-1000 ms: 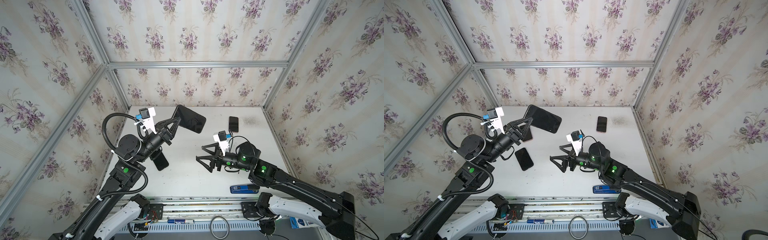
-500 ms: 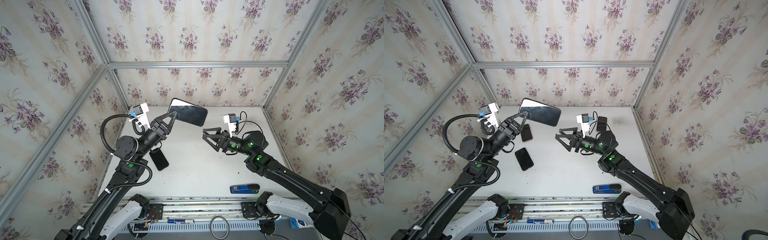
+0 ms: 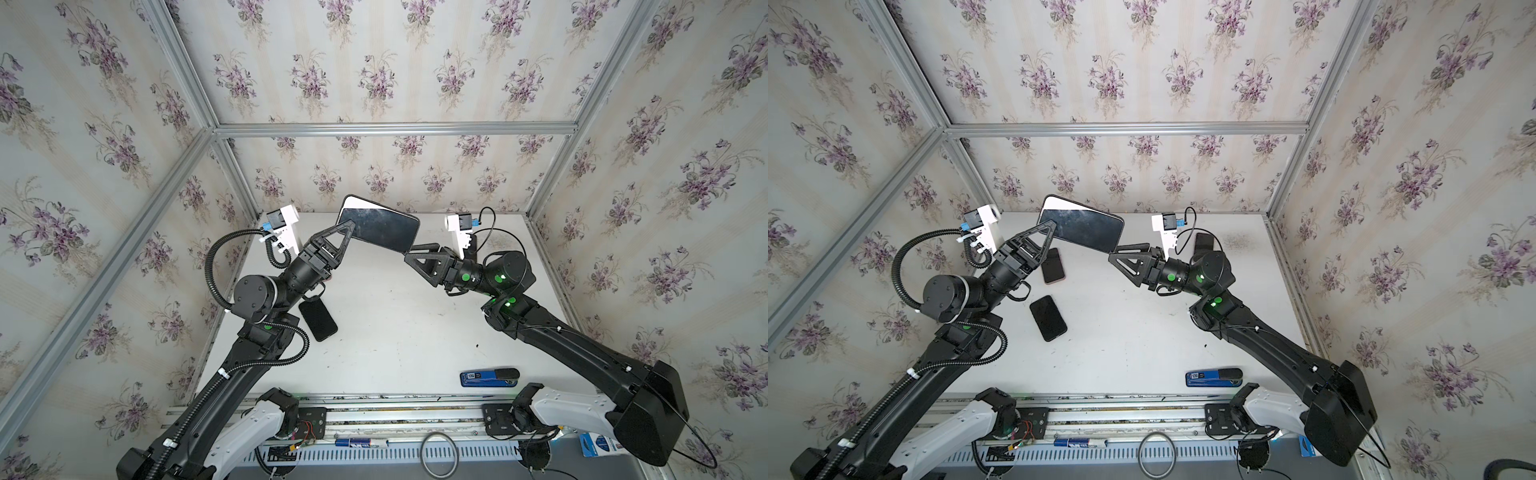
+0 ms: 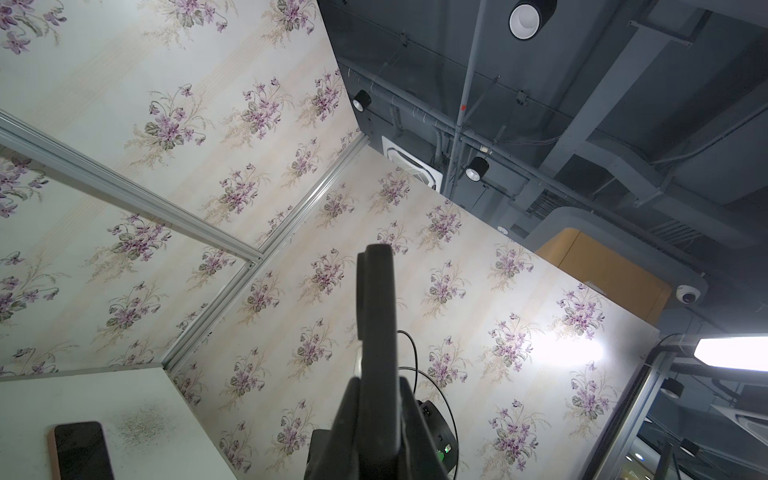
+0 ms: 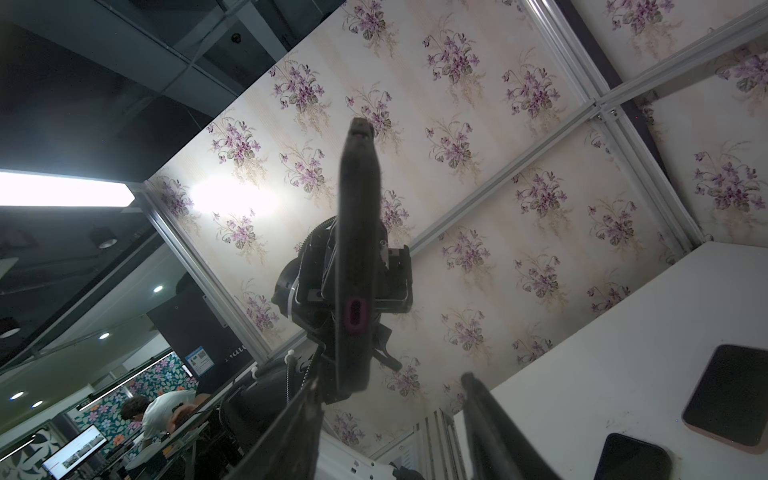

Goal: Take the phone out of the phone case
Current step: Pass the phone.

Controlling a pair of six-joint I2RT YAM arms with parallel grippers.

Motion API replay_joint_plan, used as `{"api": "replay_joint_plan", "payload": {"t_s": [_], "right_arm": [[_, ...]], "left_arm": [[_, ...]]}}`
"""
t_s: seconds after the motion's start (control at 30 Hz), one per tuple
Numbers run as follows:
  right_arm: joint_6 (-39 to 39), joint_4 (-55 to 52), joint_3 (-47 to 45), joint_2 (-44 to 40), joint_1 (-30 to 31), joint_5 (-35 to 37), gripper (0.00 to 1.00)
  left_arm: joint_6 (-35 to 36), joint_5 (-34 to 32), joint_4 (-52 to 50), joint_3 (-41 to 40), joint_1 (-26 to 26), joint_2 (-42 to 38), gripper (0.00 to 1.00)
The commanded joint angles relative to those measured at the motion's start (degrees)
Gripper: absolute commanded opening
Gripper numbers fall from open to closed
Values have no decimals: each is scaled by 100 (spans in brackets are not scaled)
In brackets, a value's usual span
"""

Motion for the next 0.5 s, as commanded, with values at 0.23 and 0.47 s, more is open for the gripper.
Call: {"api": "replay_joint_plan", "payload": {"t_s": [0.23, 0.47], "right_arm": [[359, 732, 119, 50, 1, -60, 44], [571, 973, 95, 141, 3, -81, 35]], "left_arm": [[-87, 26, 507, -7, 10, 6, 0], [-70, -9, 540, -63, 11, 28, 0]]}}
